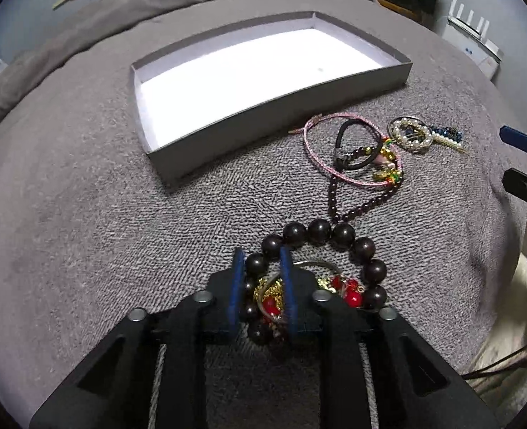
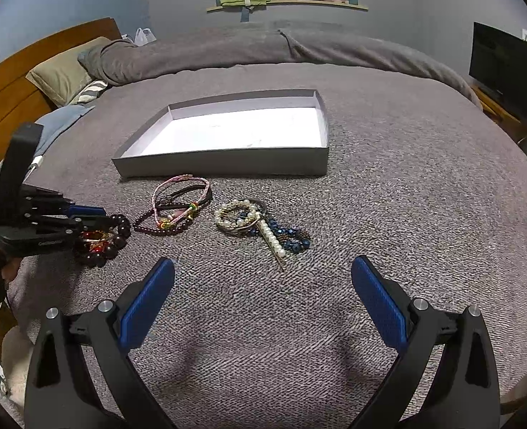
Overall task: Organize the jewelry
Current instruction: 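Lower the left tool onto the black bead bracelet and close it, then lift the black bead bracelet with the left tool while the right tool grasps the silver bangle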
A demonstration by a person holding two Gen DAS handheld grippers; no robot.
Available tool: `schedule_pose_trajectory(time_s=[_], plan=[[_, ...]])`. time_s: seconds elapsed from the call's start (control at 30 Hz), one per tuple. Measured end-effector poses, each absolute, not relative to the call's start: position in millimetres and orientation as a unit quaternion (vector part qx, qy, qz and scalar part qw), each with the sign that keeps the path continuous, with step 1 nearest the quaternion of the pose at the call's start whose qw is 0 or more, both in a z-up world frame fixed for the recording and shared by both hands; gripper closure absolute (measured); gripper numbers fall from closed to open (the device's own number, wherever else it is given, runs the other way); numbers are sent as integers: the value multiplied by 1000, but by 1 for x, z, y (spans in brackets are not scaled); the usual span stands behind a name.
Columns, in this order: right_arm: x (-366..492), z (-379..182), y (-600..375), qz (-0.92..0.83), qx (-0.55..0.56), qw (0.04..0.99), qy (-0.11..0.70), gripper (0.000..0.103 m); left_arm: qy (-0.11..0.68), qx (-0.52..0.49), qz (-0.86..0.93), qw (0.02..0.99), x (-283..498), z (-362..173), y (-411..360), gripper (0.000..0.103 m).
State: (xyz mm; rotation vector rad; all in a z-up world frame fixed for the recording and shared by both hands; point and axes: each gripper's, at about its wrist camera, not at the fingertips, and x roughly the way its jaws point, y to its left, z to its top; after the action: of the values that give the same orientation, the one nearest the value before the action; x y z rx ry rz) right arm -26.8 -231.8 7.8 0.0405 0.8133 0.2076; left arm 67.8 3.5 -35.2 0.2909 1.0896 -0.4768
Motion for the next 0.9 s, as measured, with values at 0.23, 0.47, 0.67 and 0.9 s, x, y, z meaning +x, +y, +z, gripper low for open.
schedule_pose_trajectory(time_s=[0.23,0.47,0.67,0.9], plan=[[-28,10,-227,105,15,913,395,5,514,144,-238,812,82,-41,-1,83],[-27,11,-219,125,23,908,399,5,471,122,-244,839,66,-14,6,86],[-28,9,-195,158,12,902,402,5,428,93,-264,859,40,26,19,88],[-26,8,-165,197,10,894,401,5,396,66,-278,873,24,49,21,88]])
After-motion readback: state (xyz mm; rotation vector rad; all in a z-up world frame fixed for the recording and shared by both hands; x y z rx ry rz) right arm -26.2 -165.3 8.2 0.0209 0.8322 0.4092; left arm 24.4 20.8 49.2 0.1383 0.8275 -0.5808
